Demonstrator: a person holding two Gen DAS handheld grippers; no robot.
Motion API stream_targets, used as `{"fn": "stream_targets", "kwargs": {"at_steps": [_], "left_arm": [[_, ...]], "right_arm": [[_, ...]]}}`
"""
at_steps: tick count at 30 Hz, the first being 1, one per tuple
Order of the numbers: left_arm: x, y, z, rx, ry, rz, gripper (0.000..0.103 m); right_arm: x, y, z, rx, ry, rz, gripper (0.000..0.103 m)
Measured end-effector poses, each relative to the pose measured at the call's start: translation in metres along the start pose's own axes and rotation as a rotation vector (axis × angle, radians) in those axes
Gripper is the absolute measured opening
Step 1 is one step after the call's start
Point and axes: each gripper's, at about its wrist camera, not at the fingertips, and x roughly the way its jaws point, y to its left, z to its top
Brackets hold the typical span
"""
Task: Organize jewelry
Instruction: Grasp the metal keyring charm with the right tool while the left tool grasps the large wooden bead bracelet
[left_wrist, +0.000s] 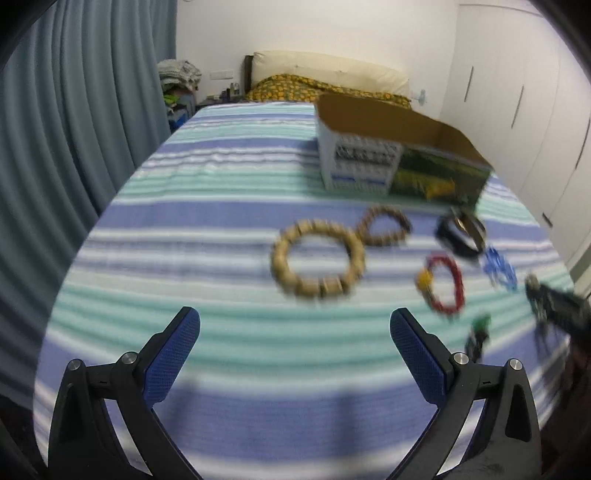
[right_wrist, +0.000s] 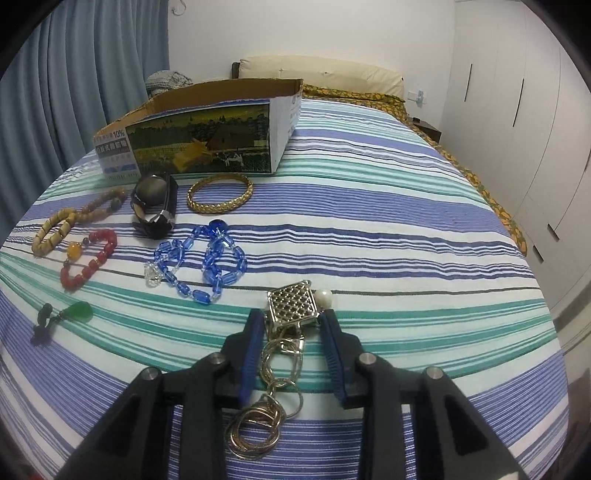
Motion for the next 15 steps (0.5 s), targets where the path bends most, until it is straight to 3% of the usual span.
{"fn": "stream_targets", "kwargs": {"at_steps": [6,9,12,14,15], "left_arm": [[0.069,0.017,0.041,-0.006,0.087,0.100,0.102],[0.094,0.017,0.045,0.003,0.134,0.099,0.101],[0.101,0.016,0.041,0.024,0.138,0.087,0.094],[0.097,0.014,0.039,0.035,0.123,0.065,0.084],[0.095,0.014,0.038,0.042,0.116,0.055,0.072]], "right_arm": [[-0.001,0.000,-0.001,-0.006,-0.001,-0.006,0.032],[-0.001,0.001,-0.001,-0.012,-0.002,-0.013,0.032],[-0.001,0.001,-0.001,-0.010,-0.002,-0.011,0.032],[-0.001,0.001,-0.001,-0.011,-0.002,-0.012,0.032],[-0.001,0.001,-0.001,-0.011,-0.002,-0.012,0.032]]}}
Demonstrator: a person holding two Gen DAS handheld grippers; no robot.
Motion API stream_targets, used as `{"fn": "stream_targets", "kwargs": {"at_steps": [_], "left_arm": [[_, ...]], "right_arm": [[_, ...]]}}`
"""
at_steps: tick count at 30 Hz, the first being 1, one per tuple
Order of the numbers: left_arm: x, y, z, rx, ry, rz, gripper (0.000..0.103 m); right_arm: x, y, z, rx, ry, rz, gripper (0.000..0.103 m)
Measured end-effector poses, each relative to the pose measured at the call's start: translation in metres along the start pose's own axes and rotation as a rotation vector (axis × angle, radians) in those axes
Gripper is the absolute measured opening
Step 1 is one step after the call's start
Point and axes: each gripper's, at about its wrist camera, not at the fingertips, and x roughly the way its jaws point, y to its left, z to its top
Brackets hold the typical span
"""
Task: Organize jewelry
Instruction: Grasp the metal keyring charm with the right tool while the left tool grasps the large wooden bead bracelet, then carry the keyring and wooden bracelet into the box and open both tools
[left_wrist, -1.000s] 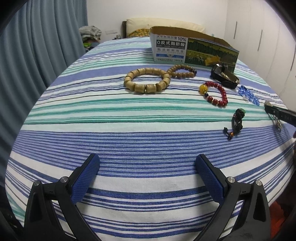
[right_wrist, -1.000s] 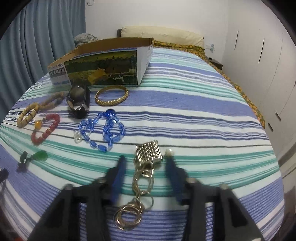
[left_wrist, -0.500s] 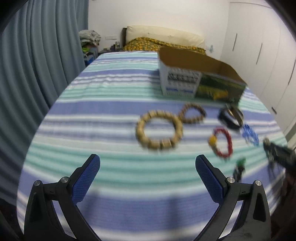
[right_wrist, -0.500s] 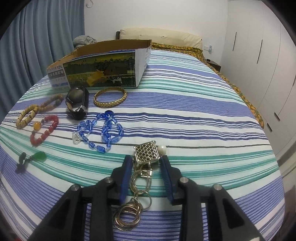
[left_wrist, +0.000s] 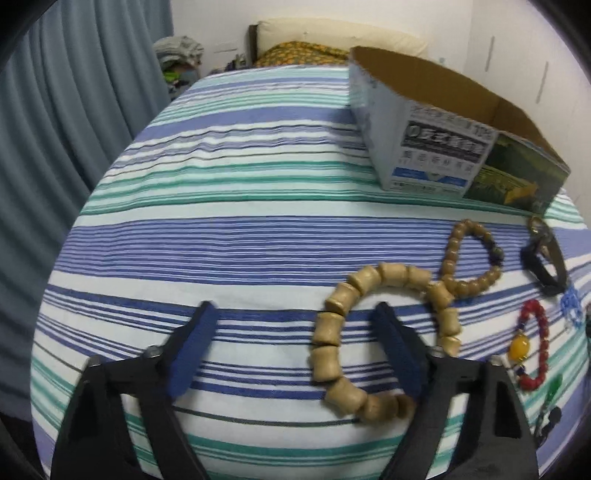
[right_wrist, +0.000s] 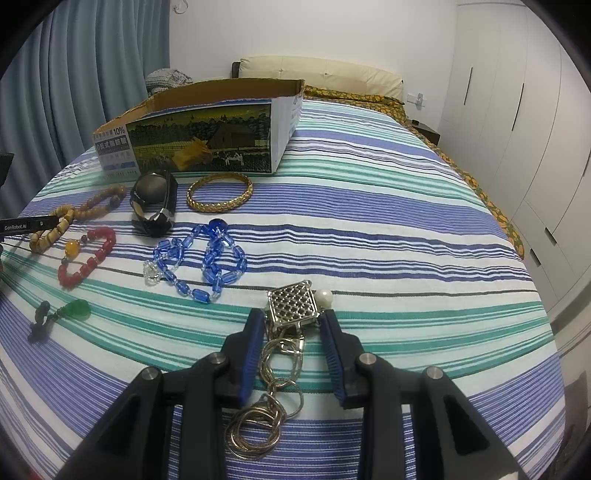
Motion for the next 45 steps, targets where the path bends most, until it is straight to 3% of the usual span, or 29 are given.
{"fn": "stream_targets", "kwargs": {"at_steps": [2,4,6,15,20,22,24,25,33,35,36,37,39,45], "left_arm": [[-0.003,-0.006,-0.003,0.017,-0.014,-0.015,0.054],[-0.008,-0.012,-0.005,0.042,-0.020,-0.031,0.026],[-0.013,-0.014,-0.010,0.056,-0.019,-0.042,0.015],[-0.043,-0.014,-0.045,0.017,0.016,-0.116,0.014],[-0.054,-0.021,-0.057,0.023,0.004,-0.106,0.018],[-0.053,-0.023,-0.058,0.027,-0.004,-0.091,0.034],[-0.053,-0.023,-0.058,0.016,-0.011,-0.078,0.048],[-0.053,-0.022,-0.058,0.010,-0.013,-0.074,0.052],[-0.053,-0.030,-0.063,0.043,-0.034,-0.032,0.059],[-0.053,-0.029,-0.063,0.031,-0.026,-0.037,0.058],[-0.053,-0.029,-0.063,0.029,-0.023,-0.041,0.051],[-0.054,-0.030,-0.062,0.031,-0.025,-0.044,0.034],[-0.055,-0.031,-0.062,0.033,-0.026,-0.060,0.013],[-0.072,-0.014,-0.059,-0.063,-0.042,-0.165,0.013]], "right_arm": [[0.000,0.000,0.000,0.000,0.000,-0.001,0.032],[0.000,0.000,0.000,0.000,0.000,0.000,0.032],[0.000,0.000,0.000,0.001,0.000,0.001,0.032],[0.000,-0.001,0.000,0.012,0.000,0.010,0.032],[0.000,-0.002,0.000,0.016,-0.001,0.016,0.033],[0.000,-0.005,-0.001,0.031,-0.002,0.034,0.034],[-0.004,-0.012,-0.002,0.064,-0.013,0.089,0.042],[-0.006,-0.017,-0.004,0.085,-0.019,0.118,0.043],[-0.007,-0.015,0.000,0.065,0.020,0.103,0.047],[-0.001,-0.008,0.005,0.039,0.036,0.081,0.047],[0.000,-0.004,0.007,0.022,0.034,0.064,0.034],[0.000,-0.003,0.007,0.015,0.033,0.053,0.032],[0.000,-0.003,0.008,0.010,0.028,0.040,0.032],[-0.031,-0.014,0.020,0.028,-0.010,0.096,0.031]]}}
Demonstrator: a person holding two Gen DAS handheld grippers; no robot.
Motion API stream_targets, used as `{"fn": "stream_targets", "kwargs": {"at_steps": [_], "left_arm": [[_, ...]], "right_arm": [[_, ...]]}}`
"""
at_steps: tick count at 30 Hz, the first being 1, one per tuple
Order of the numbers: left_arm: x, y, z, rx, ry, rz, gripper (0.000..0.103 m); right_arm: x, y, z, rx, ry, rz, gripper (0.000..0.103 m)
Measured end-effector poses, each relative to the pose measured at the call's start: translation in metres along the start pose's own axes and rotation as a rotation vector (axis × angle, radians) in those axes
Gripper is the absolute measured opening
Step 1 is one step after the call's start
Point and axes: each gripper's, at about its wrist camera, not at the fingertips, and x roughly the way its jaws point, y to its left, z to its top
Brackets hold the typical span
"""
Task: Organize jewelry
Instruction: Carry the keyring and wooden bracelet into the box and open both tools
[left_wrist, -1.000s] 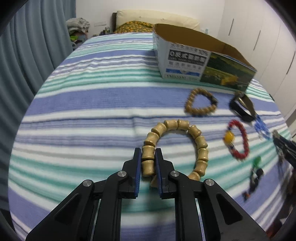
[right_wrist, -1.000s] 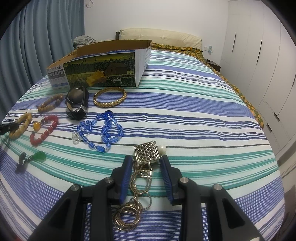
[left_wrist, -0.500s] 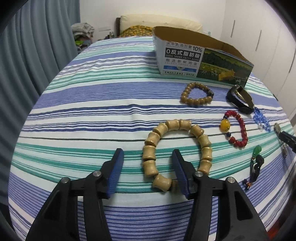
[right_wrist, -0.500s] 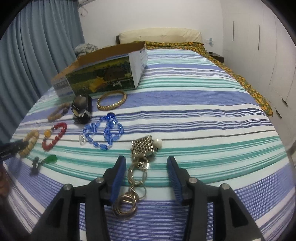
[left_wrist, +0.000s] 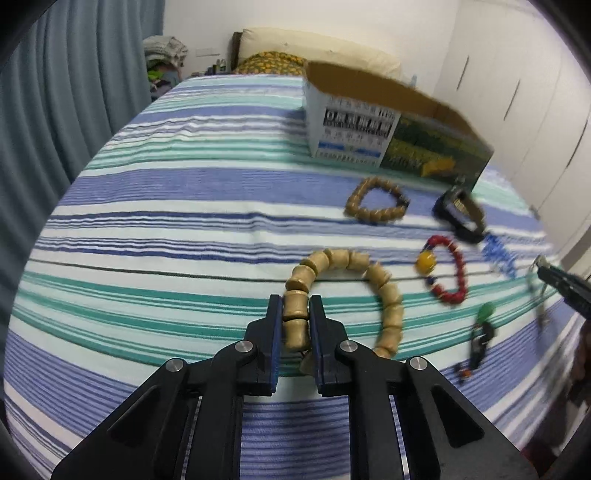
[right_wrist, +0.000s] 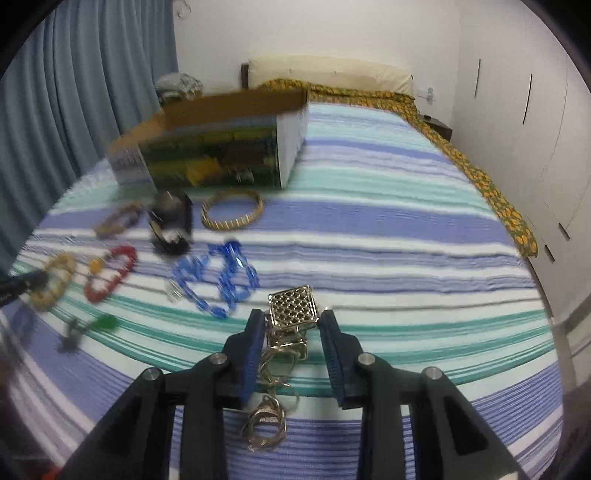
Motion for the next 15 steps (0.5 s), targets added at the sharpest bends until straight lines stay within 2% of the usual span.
{"fn": "stream_targets", "kwargs": {"at_steps": [6,11,12,13,15], "left_arm": [[-0.048,-0.005,0.025,-0.034,-0.072,-0.125,0.013],[-0.085,-0.017,0.051,-0.002,-0.149,-0.146,0.013],[-0.091,-0.017,0.055,0.001,-0.160,-0.150,0.013],[-0.096,-0.018,0.061,0.004,-0.169,-0.156,0.013],[-0.102,-0.019,0.069,0.009,-0.178,-0.163,0.013]], "right_arm": [[-0.042,-0.012,0.026,0.035,-0.042,0.111,0.029],[-0.063,-0.009,0.043,0.004,-0.072,0.149,0.029],[-0.067,-0.008,0.046,-0.008,-0.080,0.151,0.018],[-0.070,-0.005,0.048,-0.015,-0.085,0.153,0.011],[-0.073,-0.004,0.052,-0.023,-0.082,0.167,0.011]]}}
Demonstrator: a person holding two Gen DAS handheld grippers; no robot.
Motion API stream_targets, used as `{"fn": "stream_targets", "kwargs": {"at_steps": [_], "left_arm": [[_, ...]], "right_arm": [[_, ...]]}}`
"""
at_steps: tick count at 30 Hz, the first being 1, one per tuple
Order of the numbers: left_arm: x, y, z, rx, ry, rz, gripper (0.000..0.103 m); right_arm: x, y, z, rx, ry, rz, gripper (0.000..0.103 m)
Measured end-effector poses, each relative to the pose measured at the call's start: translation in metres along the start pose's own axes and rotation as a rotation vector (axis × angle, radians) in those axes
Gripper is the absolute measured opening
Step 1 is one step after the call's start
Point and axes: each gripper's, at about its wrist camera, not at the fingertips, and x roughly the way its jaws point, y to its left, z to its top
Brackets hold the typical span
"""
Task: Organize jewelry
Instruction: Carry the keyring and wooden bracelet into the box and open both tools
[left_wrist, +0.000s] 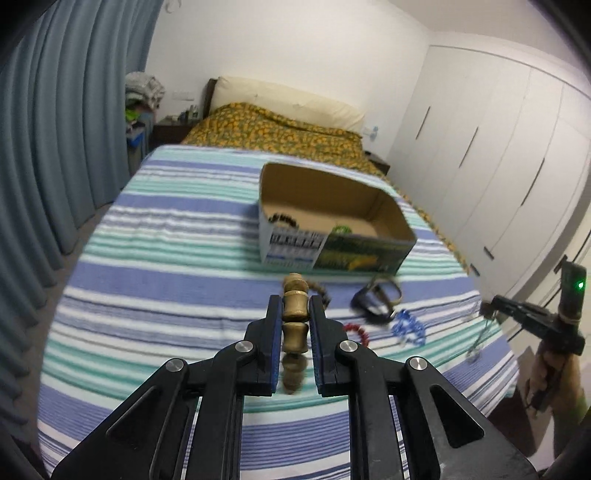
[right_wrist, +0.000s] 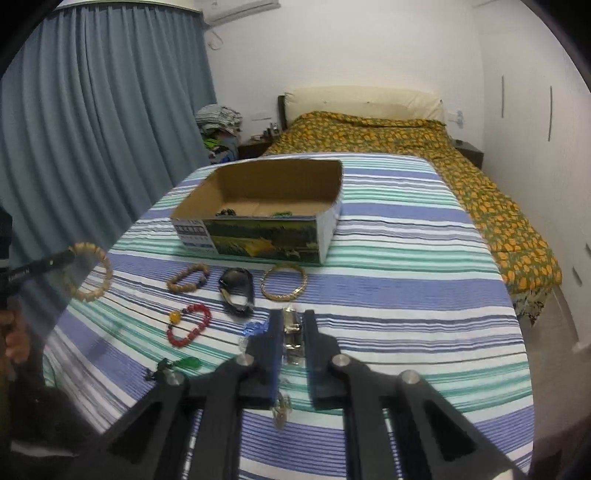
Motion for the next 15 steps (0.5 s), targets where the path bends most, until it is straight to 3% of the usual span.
{"fn": "stream_targets", "kwargs": {"at_steps": [9,15], "left_arm": [[-0.002,-0.007,0.023,0.049,-0.022,0.012,0.013],[0.005,-0.009,0.049,0.044,-0.015,-0.035,0.013]], "right_arm": [[0.003,0.005,0.009,-0.014,-0.007,0.020,0.011],[0.004,0.011,0.029,-0.031,-0.013,0.049,0.011]]}}
